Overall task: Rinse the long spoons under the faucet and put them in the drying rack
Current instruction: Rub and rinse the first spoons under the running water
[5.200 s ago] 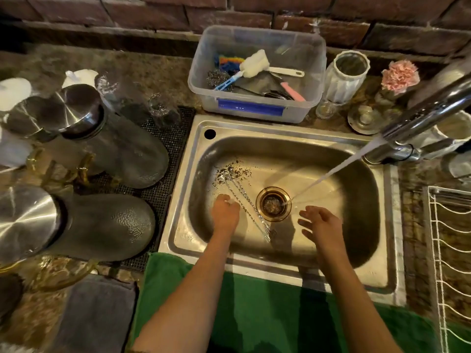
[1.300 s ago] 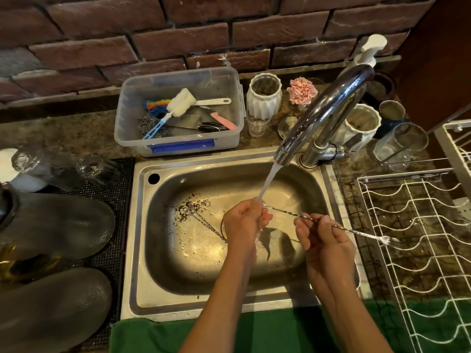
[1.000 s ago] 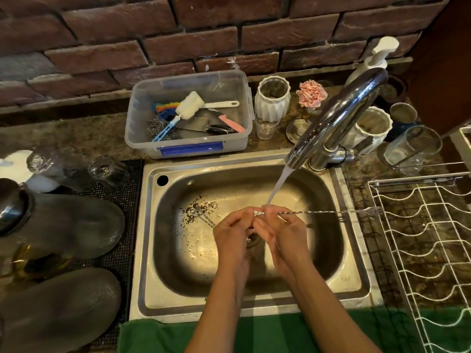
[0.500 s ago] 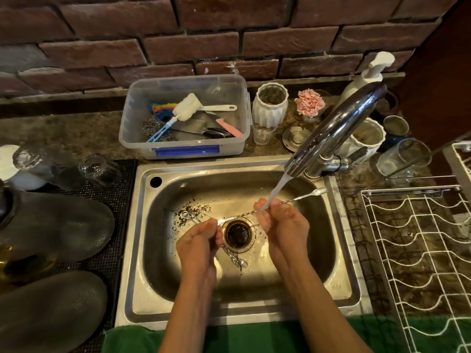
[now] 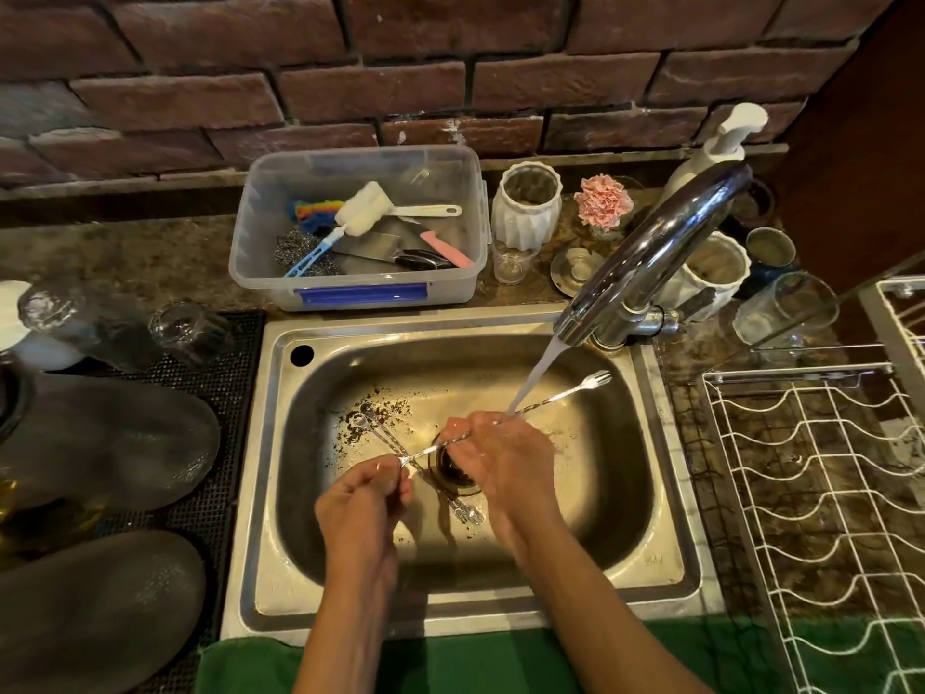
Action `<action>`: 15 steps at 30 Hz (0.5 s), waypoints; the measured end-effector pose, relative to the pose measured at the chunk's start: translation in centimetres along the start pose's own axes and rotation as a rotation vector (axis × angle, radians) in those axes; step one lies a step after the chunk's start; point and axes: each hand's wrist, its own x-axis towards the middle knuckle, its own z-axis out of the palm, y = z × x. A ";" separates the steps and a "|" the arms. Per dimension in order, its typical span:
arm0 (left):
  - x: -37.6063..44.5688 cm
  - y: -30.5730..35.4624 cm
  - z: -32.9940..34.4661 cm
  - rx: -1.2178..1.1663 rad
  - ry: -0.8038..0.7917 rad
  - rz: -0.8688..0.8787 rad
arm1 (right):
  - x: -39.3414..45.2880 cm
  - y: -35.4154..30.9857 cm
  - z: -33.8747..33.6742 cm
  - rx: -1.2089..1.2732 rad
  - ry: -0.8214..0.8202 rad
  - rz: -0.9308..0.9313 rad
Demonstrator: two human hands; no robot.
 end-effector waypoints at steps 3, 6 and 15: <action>0.2 1.0 -1.7 -0.055 0.042 0.009 | 0.3 -0.9 -1.0 0.092 0.010 -0.026; 0.5 1.8 -2.9 -0.054 0.051 0.060 | 1.3 -2.6 -2.3 0.166 0.103 -0.081; 1.1 1.2 -4.8 0.001 0.067 0.081 | 0.8 -2.4 -2.3 0.120 0.072 -0.074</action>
